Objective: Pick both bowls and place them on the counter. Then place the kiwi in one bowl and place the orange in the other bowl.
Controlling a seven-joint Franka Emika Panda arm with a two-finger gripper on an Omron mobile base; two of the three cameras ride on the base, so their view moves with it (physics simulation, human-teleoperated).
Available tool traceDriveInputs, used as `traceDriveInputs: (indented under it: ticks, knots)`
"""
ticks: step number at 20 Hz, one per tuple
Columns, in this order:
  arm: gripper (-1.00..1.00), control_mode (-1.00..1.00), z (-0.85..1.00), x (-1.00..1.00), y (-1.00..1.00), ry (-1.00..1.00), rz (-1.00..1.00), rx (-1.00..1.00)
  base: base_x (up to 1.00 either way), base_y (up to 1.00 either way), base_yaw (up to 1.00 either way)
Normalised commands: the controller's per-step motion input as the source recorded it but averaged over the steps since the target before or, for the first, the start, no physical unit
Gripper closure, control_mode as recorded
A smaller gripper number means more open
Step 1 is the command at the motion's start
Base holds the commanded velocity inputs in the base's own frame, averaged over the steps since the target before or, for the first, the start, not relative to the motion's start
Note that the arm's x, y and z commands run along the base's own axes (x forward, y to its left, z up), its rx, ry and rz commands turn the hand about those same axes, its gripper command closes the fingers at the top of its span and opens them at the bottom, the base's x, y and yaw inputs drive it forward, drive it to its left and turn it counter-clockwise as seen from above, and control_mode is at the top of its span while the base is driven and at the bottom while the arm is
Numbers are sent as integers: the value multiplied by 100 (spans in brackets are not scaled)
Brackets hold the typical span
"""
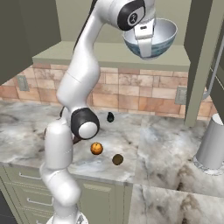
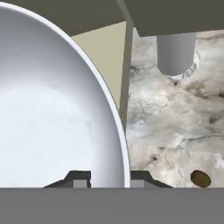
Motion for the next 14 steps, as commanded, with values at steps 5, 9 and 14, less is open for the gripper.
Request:
traceDriveInputs:
  ticks: [5,9,14]
  knots:
    - [100,-100,30,-56,0,18,-16,16,0,0,0]
    - [100,-100,36,-59,0,21,-17,21,0,0,0]
    - [100,-100,35,-62,0,23,-15,23,0,0,0]
